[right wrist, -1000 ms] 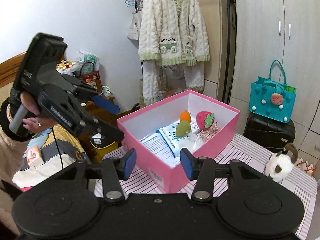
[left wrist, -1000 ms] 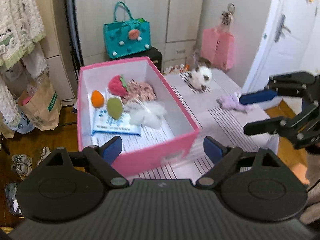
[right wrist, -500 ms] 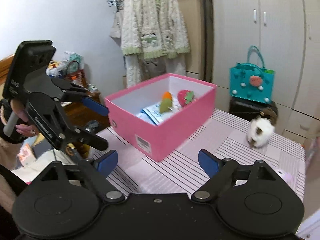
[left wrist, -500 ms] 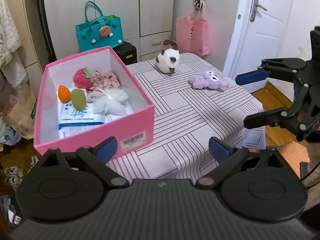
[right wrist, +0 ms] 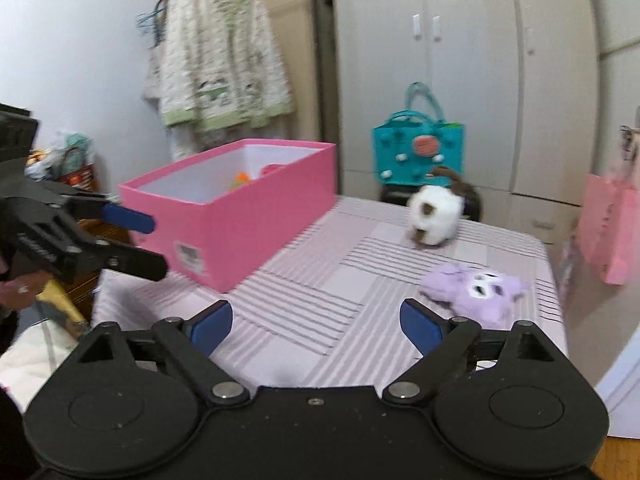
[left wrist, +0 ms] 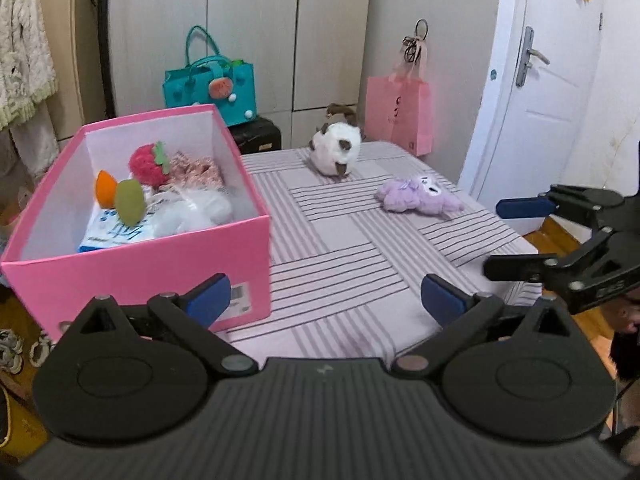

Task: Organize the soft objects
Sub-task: 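Withdraw both open tools from the box back over the bed, then move the right tool to the purple plush and close on it, then lift the purple plush with the right tool and carry it toward the box, then lower the purple plush into the box and open the right tool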

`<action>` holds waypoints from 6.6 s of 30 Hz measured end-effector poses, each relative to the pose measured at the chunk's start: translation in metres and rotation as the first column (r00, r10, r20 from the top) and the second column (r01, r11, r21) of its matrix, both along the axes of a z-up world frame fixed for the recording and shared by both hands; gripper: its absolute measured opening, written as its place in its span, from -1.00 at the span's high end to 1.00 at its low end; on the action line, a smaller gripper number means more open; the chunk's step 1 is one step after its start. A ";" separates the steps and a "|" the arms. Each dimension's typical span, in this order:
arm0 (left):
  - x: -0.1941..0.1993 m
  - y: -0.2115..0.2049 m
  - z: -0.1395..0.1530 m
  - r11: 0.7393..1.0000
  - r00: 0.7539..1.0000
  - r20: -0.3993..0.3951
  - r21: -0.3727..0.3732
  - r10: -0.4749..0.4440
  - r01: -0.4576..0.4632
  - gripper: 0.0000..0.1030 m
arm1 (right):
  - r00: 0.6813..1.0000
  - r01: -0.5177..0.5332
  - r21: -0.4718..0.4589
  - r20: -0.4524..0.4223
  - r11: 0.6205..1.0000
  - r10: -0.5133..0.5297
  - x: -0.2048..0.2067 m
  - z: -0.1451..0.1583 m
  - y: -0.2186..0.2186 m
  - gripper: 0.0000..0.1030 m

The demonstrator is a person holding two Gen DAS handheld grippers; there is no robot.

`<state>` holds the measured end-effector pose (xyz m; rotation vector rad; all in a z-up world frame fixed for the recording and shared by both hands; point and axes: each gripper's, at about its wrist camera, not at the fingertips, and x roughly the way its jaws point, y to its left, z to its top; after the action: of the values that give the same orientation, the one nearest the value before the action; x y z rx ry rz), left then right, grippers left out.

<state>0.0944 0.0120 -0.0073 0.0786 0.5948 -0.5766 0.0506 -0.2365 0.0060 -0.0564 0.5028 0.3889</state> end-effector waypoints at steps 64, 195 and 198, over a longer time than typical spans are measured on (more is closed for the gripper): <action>0.175 -0.190 -0.074 0.968 0.958 -0.270 -0.251 -0.094 0.024 -0.06 | 0.946 0.267 -0.106 -0.158 0.958 -0.281 0.148 -0.066 -0.082 -0.19; 0.192 0.097 0.046 0.966 0.956 -0.288 -0.231 0.049 -0.119 0.36 | 0.954 -0.293 -0.250 -0.137 0.923 0.265 0.226 0.056 0.177 0.04; 0.207 0.098 0.033 0.960 0.942 -0.331 -0.240 0.057 -0.143 0.36 | 0.949 -0.310 -0.315 -0.160 0.897 0.272 0.239 0.049 0.186 0.04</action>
<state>0.3019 0.1097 0.0257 -0.2995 0.8292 -0.5672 0.2895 -0.0503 0.0552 -0.4497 0.6722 0.5996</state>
